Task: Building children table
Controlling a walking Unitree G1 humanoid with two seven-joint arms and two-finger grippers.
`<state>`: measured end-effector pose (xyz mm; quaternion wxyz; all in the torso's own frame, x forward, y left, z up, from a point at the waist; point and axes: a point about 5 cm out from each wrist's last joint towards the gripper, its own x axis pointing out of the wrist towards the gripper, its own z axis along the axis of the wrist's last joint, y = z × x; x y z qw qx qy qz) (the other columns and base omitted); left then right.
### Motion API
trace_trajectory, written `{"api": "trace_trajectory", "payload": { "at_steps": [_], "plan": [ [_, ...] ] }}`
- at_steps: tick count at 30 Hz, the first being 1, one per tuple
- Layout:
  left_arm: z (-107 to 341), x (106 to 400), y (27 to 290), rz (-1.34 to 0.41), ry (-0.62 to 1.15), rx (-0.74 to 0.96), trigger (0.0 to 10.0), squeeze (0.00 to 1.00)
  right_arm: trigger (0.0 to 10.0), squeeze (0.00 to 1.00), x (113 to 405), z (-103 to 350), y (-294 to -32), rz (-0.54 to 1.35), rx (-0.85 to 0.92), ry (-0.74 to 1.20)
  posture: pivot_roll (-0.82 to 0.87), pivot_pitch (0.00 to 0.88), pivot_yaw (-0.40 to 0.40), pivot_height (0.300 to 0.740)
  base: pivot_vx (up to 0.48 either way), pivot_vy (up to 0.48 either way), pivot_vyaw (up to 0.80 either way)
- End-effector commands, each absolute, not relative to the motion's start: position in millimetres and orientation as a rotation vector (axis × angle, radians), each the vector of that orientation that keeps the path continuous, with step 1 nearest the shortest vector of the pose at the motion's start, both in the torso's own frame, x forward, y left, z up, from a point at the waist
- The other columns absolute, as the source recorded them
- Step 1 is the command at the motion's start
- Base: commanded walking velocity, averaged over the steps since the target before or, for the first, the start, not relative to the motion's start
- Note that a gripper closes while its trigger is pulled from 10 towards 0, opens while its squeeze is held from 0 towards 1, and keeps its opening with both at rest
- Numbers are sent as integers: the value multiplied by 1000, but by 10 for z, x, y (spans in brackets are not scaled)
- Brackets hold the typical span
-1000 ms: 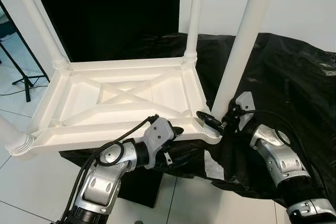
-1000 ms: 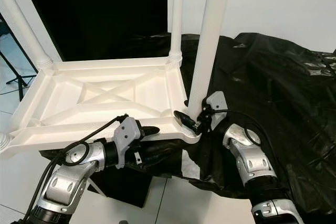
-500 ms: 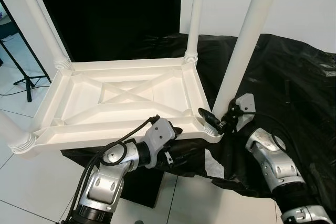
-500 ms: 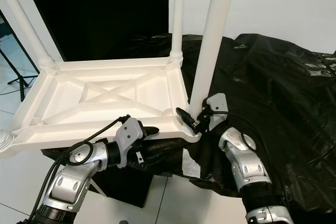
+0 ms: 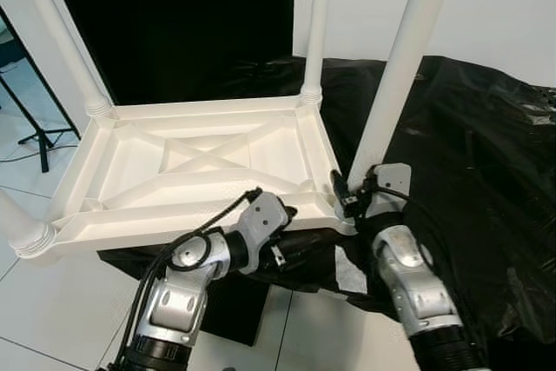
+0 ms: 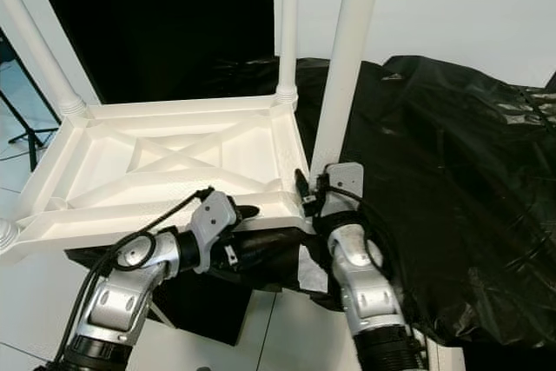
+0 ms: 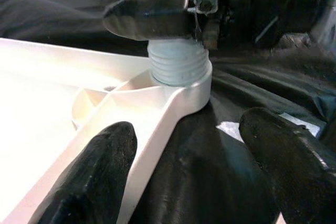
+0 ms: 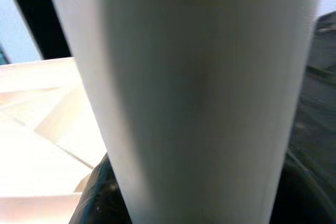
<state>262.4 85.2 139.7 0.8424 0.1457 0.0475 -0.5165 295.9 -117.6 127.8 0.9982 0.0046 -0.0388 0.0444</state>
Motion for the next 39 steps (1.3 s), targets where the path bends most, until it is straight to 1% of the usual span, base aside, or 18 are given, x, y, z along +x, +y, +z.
{"api": "trace_trajectory", "payload": {
  "at_steps": [1, 8, 10, 12, 14, 15, 19, 21, 23, 24, 25, 26, 27, 28, 30, 31, 34, 39],
  "plan": [
    [1422, 2768, 965, -774, 58, 317, 10000, 0, 10000, 0, 2935, 1080, -1253, -13, 33, 32, 37, 0, 6, 740, 0, 0, 0],
    [1421, 2794, 955, -758, 57, 306, 10000, 0, 10000, 0, 2945, 1147, -1221, -34, 46, 1, 32, 0, 3, 740, 0, 0, 0],
    [1416, 2802, 954, -750, 67, 295, 10000, 0, 10000, 0, 2941, 1153, -1209, -22, 51, -2, 33, 0, 2, 740, 0, 0, 0],
    [1424, 2831, 958, -737, 72, 272, 10000, 0, 10000, 0, 2933, 1222, -1177, 29, 67, -54, 30, 0, 2, 740, 0, 0, 0],
    [1424, 2834, 956, -736, 74, 265, 10000, 0, 10000, 0, 2930, 1234, -1176, 31, 65, -61, 30, 0, 0, 740, 0, 0, 0],
    [1424, 2834, 955, -737, 74, 264, 10000, 0, 10000, 1000, 2929, 1240, -1177, 33, 60, -64, 30, 0, -1, 740, 0, 0, 0],
    [1424, 2832, 962, -737, 68, 273, 10000, 0, 10000, 1000, 2915, 1269, -1199, 63, 51, -89, 29, 0, -3, 740, 0, 0, 0],
    [1424, 2831, 960, -735, 63, 279, 10000, 0, 10000, 1000, 2885, 1314, -1284, 142, 33, -128, 27, 0, -5, 740, 0, 0, 0],
    [1424, 2831, 957, -734, 61, 278, 10000, 0, 10000, 1000, 2878, 1325, -1316, 163, 23, -138, 26, 0, -5, 740, 0, 0, 0],
    [1425, 2834, 951, -735, 62, 273, 10000, 0, 10000, 1000, 2867, 1327, -1369, 246, 38, -131, 22, 0, -5, 740, 0, 0, 0],
    [1425, 2834, 951, -735, 62, 273, 10000, 0, 10000, 1000, 2867, 1327, -1369, 246, 38, -131, 22, 0, -5, 740, 0, 0, 0],
    [1425, 2836, 945, -737, 61, 274, 10000, 0, 10000, 0, 2865, 1337, -1400, 292, 24, -136, 20, 0, -6, 740, 0, 0, 0],
    [1426, 2839, 938, -739, 60, 274, 10000, 0, 10000, 0, 2869, 1347, -1439, 348, 16, -137, 19, 0, -7, 740, 0, 0, 0],
    [1426, 2839, 938, -739, 60, 274, 10000, 0, 10000, 0, 2869, 1347, -1439, 348, 16, -137, 19, 0, -7, 740, 0, 0, 0],
    [1429, 2842, 925, -745, 56, 275, 10000, 0, 10000, 0, 2888, 1358, -1490, 424, -1, -133, 14, 0, -6, 740, 0, 0, 0],
    [1429, 2842, 925, -745, 56, 275, 10000, 0, 10000, 0, 2888, 1358, -1490, 424, -1, -133, 14, 0, -6, 740, 0, 0, 0],
    [1430, 2837, 911, -754, 52, 278, 10000, 0, 10000, 0, 2969, 1376, -1540, 521, -50, -117, 14, 0, -7, 740, 0, 0, 0],
    [1434, 2838, 907, -757, 51, 280, 10000, 0, 10000, 0, 3051, 1394, -1557, 648, -112, -92, 20, 0, -11, 740, 0, 0, 0]
  ]
}}
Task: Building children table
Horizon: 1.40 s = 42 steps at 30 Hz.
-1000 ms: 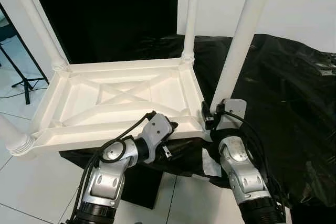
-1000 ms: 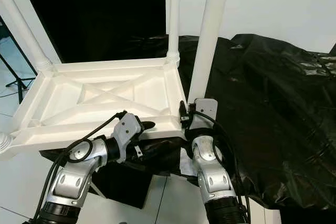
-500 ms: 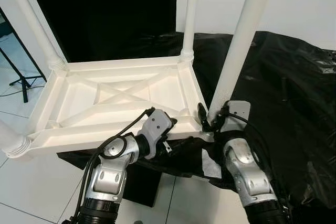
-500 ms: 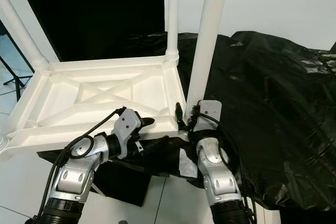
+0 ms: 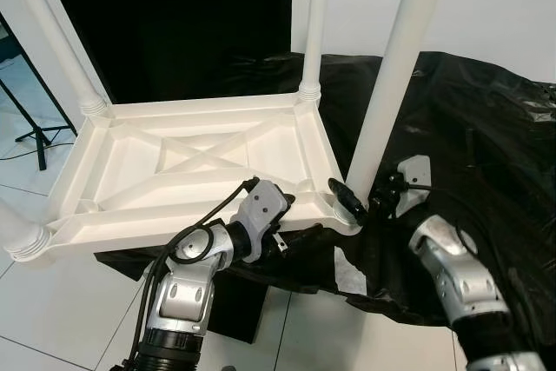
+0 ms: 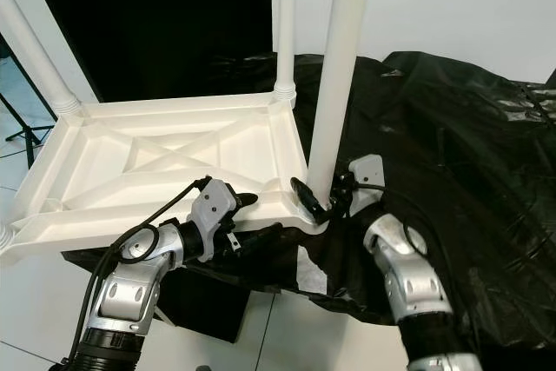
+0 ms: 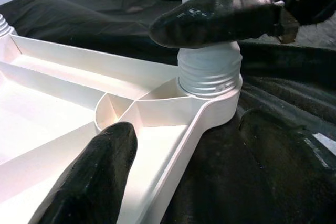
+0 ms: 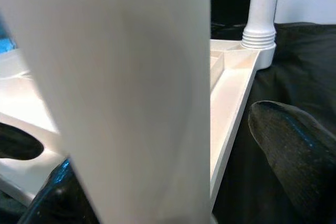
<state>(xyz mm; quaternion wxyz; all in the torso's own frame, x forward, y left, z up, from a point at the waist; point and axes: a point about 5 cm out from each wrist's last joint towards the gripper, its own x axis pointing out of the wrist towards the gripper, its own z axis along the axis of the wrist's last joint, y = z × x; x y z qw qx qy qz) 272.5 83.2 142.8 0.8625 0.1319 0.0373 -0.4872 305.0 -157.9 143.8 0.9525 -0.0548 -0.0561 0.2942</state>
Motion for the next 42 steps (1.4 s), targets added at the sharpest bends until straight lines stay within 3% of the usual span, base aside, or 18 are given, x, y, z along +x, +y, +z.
{"api": "trace_trajectory", "payload": {
  "at_steps": [1, 2, 3, 4, 5, 17, 18, 28, 37, 42],
  "plan": [
    [1434, 2838, 907, -757, 51, 280, 10000, 0, 10000, 0, 3051, 1394, -1557, 648, -112, -92, 20, 0, -11, 740, 0, 0, 0],
    [1434, 2839, 907, -757, 51, 279, 10000, 0, 10000, 0, 3061, 1392, -1560, 673, -110, -84, 20, 0, -11, 740, 0, 0, 0],
    [1435, 2840, 912, -755, 50, 282, 10000, 0, 4000, 0, 3076, 1388, -1552, 702, -133, -77, 24, 0, -14, 740, 0, 0, 0],
    [1435, 2840, 912, -755, 50, 282, 10000, 0, 4000, 0, 3076, 1388, -1552, 702, -133, -77, 24, 0, -14, 740, 0, 0, 0],
    [1436, 2845, 922, -749, 51, 283, 10000, 0, 0, 0, 3092, 1383, -1546, 722, -154, -71, 27, 0, -19, 740, 0, 0, 0],
    [1443, 2845, 940, -736, 50, 288, 10000, 0, 0, 0, 3080, 1285, -1583, 719, -133, -32, 34, 0, -21, 740, 0, 0, 0],
    [1442, 2840, 932, -741, 51, 289, 10000, 0, 10000, 0, 3075, 1283, -1576, 694, -126, -33, 32, 0, -22, 740, 0, 0, 0],
    [1440, 2837, 918, -751, 55, 291, 10000, 0, 10000, 0, 3031, 1194, -1497, 517, -134, -4, 22, 0, -9, 740, 0, 0, 0],
    [1434, 2820, 917, -761, 62, 289, 10000, 0, 10000, 0, 2973, 1089, -1384, 244, -69, 35, 17, 0, -4, 740, 0, 0, 0],
    [1424, 2804, 920, -760, 66, 288, 10000, 0, 10000, 0, 2904, 1074, -1181, 82, 15, 47, 24, 0, -10, 740, 0, 0, 0]
  ]
}}
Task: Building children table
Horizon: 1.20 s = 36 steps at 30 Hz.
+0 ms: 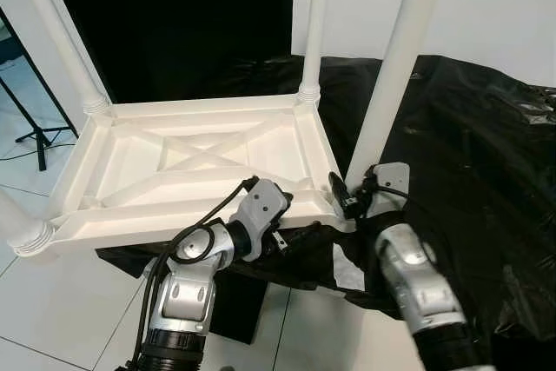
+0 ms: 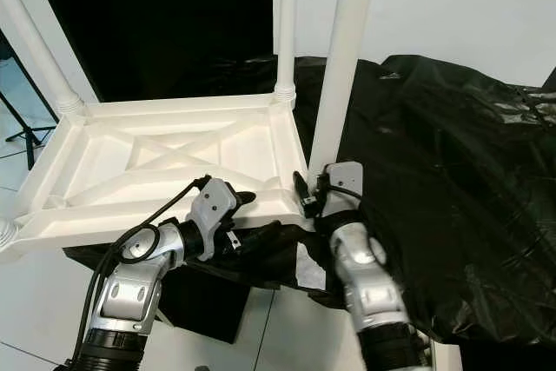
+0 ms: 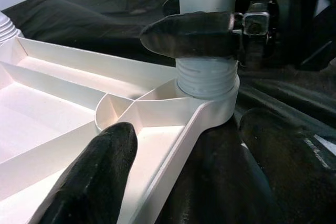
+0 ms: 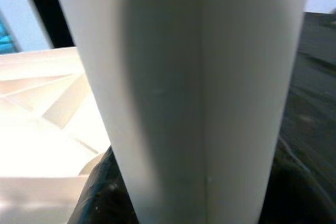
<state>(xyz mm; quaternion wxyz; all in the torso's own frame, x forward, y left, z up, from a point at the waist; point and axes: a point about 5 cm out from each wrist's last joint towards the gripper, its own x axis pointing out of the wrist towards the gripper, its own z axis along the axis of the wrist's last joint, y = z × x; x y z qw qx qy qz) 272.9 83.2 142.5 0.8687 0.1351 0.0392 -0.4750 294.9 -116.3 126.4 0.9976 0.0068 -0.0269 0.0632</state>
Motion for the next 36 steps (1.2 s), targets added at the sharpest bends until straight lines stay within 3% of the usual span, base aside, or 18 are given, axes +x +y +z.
{"api": "trace_trajectory", "payload": {
  "at_steps": [1, 10, 11, 12, 19, 24, 25, 36],
  "plan": [
    [1427, 2806, 922, -758, 65, 288, 10000, 0, 10000, 0, 2897, 1065, -1144, 84, 28, 54, 25, 0, -10, 740, 0, 0, 0],
    [1454, 2833, 926, -743, 57, 279, 10000, 0, 10000, 0, 2919, 1133, -1170, 60, 33, 33, 21, 0, -3, 740, 0, 0, 0],
    [1455, 2835, 924, -743, 57, 279, 10000, 0, 10000, 537, 2912, 1152, -1158, 66, 38, 22, 22, 0, -4, 740, 0, 0, 0],
    [1459, 2835, 922, -745, 56, 278, 10000, 0, 10000, 1000, 2903, 1171, -1157, 72, 38, 6, 23, 0, -3, 740, 0, 0, 0],
    [1467, 2835, 920, -748, 54, 282, 10000, 0, 10000, 1000, 2876, 1228, -1210, 119, 26, -33, 25, 0, -4, 740, 0, 0, 0],
    [1459, 2807, 916, -770, 55, 289, 10000, 0, 10000, 1000, 2832, 1268, -1372, 289, -13, -61, 27, 0, -10, 740, 0, 0, 0],
    [1454, 2795, 919, -777, 55, 290, 10000, 0, 10000, 0, 2831, 1285, -1418, 333, -27, -71, 25, 0, -9, 740, 0, 0, 0],
    [1423, 2760, 935, -822, 63, 310, 10000, 0, 10000, 0, 2997, 1344, -1530, 637, -154, -69, 28, 0, -14, 740, 0, 0, 0]
  ]
}}
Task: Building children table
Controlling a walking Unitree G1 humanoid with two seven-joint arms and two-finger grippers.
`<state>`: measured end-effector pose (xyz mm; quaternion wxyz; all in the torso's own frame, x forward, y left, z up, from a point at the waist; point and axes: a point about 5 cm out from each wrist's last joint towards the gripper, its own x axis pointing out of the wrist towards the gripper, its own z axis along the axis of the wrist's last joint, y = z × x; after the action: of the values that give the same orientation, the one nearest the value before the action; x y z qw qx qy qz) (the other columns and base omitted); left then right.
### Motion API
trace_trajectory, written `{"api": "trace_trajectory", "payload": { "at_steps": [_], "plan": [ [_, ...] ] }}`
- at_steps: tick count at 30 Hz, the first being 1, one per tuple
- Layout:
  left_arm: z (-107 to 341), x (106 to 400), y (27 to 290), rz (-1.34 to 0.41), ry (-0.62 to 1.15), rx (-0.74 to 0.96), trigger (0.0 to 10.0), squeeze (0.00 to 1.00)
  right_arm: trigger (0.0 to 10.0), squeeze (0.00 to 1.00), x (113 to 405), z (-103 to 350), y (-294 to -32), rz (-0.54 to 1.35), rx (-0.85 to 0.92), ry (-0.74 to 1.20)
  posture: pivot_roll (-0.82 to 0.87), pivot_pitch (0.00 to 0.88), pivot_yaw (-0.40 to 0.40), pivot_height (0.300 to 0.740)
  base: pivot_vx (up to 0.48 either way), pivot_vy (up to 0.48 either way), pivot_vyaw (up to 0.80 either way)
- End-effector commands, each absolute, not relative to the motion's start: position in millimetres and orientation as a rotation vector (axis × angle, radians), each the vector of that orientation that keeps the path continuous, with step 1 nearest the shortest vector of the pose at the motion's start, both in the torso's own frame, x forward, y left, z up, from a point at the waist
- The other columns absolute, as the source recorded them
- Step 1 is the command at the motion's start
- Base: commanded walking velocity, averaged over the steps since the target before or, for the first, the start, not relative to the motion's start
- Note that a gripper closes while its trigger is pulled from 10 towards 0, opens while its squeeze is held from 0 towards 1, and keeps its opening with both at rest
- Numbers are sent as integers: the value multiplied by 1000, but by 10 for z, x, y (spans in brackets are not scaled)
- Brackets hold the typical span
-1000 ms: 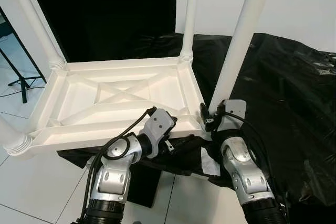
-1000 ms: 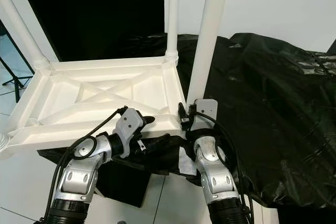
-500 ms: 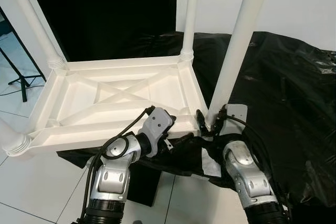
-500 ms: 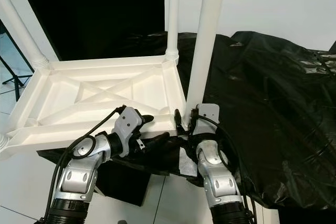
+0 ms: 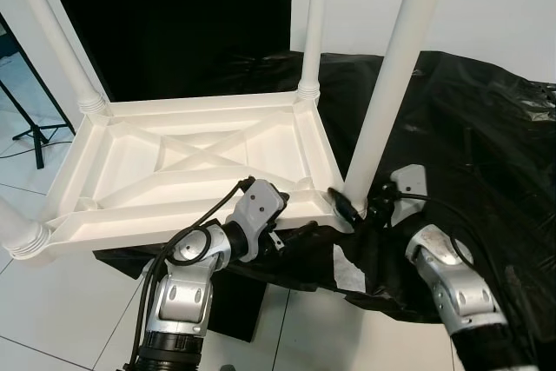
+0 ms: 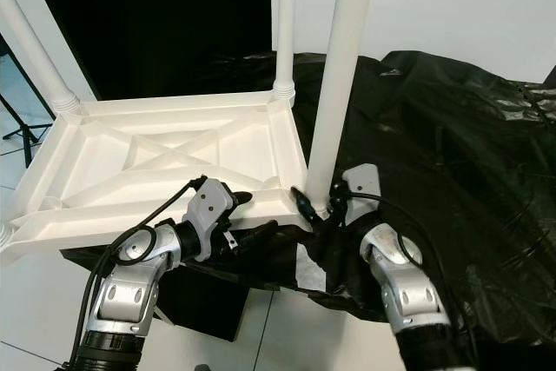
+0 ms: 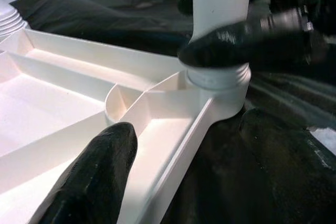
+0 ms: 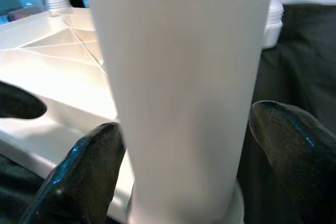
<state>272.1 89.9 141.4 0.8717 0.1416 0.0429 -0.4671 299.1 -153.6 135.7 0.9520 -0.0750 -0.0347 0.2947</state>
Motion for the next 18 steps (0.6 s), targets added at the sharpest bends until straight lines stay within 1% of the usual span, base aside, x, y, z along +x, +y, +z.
{"api": "trace_trajectory", "payload": {
  "at_steps": [1, 5, 6, 7, 8, 15, 18],
  "plan": [
    [1422, 2756, 931, -829, 62, 312, 10000, 0, 10000, 0, 3019, 1349, -1530, 649, -167, -70, 28, 0, -14, 740, 0, 0, 0],
    [1422, 2751, 927, -835, 61, 314, 10000, 0, 10000, 0, 3063, 1359, -1512, 673, -190, -69, 28, 0, -14, 740, 0, 0, 0],
    [1421, 2749, 922, -841, 59, 320, 10000, 0, 4784, 0, 3114, 1365, -1491, 694, -206, -67, 29, 0, -17, 740, 0, 0, 0],
    [1425, 2751, 916, -844, 56, 325, 10000, 0, 1765, 0, 3150, 1371, -1472, 712, -216, -67, 34, 0, -20, 740, 0, 0, 0],
    [1435, 2756, 912, -844, 53, 327, 10000, 0, 0, 0, 3169, 1367, -1461, 722, -223, -64, 40, 0, -25, 740, 0, 0, 0],
    [1441, 2755, 935, -834, 50, 332, 10000, 0, 0, 0, 3157, 1298, -1516, 741, -208, -37, 46, 0, -31, 740, 0, 0, 0],
    [1431, 2749, 946, -828, 53, 335, 10000, 0, 0, 0, 3169, 1267, -1556, 704, -231, -16, 45, 0, -30, 740, 0, 0, 0]
  ]
}}
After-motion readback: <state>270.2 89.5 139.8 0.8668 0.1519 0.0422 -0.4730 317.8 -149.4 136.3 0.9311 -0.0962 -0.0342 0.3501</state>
